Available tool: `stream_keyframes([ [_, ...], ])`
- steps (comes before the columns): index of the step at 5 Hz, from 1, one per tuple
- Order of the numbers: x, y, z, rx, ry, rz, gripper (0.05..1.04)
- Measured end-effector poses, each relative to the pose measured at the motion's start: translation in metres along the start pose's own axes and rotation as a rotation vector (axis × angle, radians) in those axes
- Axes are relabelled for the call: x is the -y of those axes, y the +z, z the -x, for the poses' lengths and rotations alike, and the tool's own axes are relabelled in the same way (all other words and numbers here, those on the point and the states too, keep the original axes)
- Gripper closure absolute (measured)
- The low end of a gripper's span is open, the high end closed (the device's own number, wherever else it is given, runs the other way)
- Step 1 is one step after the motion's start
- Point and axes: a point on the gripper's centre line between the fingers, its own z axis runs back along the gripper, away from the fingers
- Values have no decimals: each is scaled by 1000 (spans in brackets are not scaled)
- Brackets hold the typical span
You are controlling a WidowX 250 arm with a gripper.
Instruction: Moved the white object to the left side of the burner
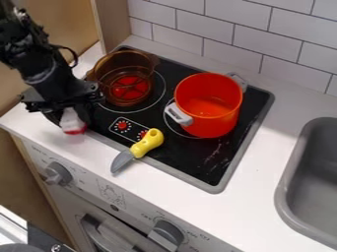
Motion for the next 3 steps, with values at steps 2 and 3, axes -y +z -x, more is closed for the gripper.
stream_keyframes([
  [2, 7, 3, 11, -20, 14, -1, 73],
  [3, 12, 7, 14, -41, 21, -5, 81],
])
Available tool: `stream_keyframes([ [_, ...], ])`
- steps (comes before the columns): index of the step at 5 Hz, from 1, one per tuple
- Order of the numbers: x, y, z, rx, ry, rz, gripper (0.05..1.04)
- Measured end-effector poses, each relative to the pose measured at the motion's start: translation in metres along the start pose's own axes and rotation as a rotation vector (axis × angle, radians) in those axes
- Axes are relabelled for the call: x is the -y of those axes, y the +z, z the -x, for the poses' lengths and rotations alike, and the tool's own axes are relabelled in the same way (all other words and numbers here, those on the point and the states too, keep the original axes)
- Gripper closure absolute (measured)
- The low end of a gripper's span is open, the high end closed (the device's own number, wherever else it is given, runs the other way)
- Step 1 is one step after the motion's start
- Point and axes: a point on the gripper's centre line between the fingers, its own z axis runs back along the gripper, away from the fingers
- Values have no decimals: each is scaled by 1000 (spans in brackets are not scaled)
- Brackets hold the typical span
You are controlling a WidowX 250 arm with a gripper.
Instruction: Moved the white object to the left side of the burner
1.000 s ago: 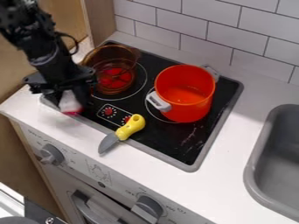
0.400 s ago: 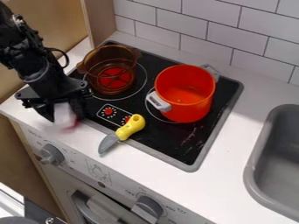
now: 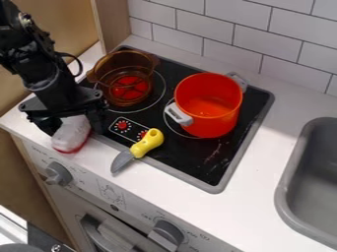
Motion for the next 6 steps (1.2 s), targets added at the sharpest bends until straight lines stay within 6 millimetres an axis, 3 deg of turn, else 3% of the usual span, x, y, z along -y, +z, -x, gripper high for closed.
stream_keyframes([
  [1, 5, 3, 0, -15, 2, -15, 83],
  [4, 17, 42, 0, -47, 24, -86, 83],
  [6, 42, 73, 11, -100, 77, -122, 83],
])
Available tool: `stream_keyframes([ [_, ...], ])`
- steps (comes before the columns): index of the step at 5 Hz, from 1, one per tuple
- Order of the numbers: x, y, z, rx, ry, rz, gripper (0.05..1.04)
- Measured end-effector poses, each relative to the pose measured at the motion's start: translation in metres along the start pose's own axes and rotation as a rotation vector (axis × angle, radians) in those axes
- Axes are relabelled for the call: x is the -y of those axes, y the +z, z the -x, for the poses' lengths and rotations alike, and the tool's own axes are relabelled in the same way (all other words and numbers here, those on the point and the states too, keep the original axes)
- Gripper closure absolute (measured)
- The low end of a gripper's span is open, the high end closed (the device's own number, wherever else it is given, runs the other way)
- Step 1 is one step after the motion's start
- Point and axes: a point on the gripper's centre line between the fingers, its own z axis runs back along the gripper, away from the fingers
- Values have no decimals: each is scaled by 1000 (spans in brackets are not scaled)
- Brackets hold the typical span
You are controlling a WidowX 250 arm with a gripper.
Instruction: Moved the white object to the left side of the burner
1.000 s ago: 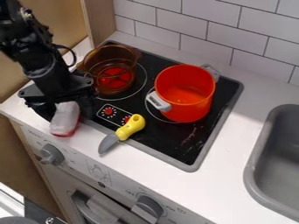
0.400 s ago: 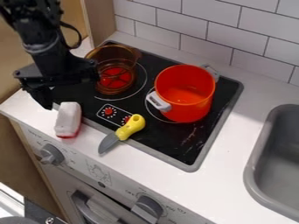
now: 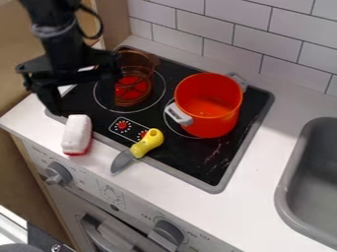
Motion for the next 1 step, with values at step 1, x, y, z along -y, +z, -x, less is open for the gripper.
stream_keyframes([
  [1, 13, 17, 6, -45, 20, -24, 83],
])
